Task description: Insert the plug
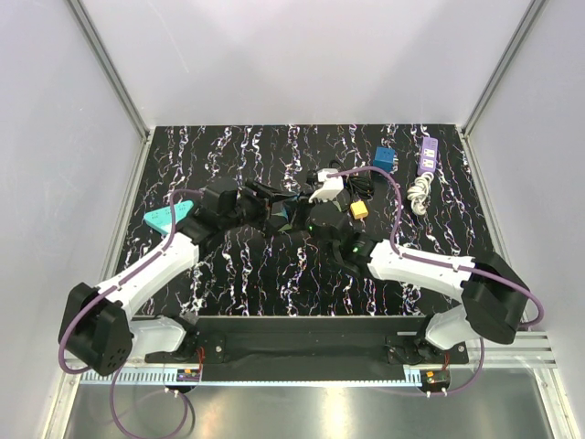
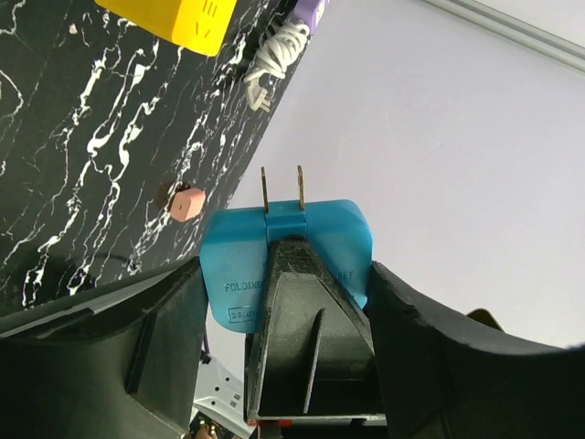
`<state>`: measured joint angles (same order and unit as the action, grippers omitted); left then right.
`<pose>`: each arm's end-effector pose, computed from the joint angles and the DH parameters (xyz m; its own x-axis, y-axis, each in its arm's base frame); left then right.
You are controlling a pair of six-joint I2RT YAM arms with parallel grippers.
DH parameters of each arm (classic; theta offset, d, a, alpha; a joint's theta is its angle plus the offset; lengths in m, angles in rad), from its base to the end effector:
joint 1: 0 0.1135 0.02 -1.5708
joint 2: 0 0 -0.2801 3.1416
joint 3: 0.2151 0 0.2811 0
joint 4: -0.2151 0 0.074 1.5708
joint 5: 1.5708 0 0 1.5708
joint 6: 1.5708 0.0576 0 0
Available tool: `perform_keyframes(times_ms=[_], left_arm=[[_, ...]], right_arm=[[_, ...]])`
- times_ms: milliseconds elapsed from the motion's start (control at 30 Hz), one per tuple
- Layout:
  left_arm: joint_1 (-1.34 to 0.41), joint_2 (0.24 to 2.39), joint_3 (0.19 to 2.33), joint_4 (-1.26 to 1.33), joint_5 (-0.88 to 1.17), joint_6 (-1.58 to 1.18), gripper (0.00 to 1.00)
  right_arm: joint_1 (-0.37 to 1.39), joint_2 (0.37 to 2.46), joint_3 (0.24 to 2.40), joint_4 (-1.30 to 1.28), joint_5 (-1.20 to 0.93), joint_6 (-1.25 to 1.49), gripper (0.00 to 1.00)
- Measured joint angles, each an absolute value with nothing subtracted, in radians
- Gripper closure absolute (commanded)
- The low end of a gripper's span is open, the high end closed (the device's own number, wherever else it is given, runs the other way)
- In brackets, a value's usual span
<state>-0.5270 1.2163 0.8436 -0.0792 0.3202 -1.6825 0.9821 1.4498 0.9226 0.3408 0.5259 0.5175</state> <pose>0.2641 -0.1747 0.2759 -0.6756 -0.6982 0.2369 -0.4556 0.1427 -0.8787 0.2325 0.2961 0.2823 -0.3098 0.3066 -0.9000 -0.3361 0.8501 0.4053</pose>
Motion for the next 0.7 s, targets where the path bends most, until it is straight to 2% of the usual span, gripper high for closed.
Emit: perform_keyframes(times_ms=[133,233,367,433,533,567,667,700], left_arm=[[-0.524,1.234,0.865,-0.090,0.327,-1.649,0.16],[-0.522,1.268,0.926,-0.141,0.356,-1.559,0.11],[-0.517,1.283,0.971,-0.188,0.400,-1.441,0.09],[-0.503,1.284,0.971,-0.202,0.422,-1.390,0.11],[-0.449,1.294,0.971,-0.246,0.463,-1.292,0.28],[-0.425,1.300,0.971,-0.260,0.468,-1.260,0.38],[-0.300,1.346,0.995,-0.343,0.456,-1.110,0.53],[-0.268,1.368,1.016,-0.373,0.439,-1.065,0.65]], right_arm=[[0.982,1.452,0.926,0.341,0.532,0.517,1.00],[0.978,1.436,0.929,0.298,0.538,0.515,1.00],[0.973,1.373,0.929,0.192,0.538,0.511,1.00],[0.965,1.324,0.928,0.124,0.536,0.511,1.00],[0.927,1.238,0.923,-0.005,0.508,0.523,1.00],[0.909,1.213,0.923,-0.050,0.498,0.533,1.00],[0.847,1.157,0.934,-0.190,0.439,0.559,1.00],[0.832,1.149,0.947,-0.244,0.422,0.566,1.00]])
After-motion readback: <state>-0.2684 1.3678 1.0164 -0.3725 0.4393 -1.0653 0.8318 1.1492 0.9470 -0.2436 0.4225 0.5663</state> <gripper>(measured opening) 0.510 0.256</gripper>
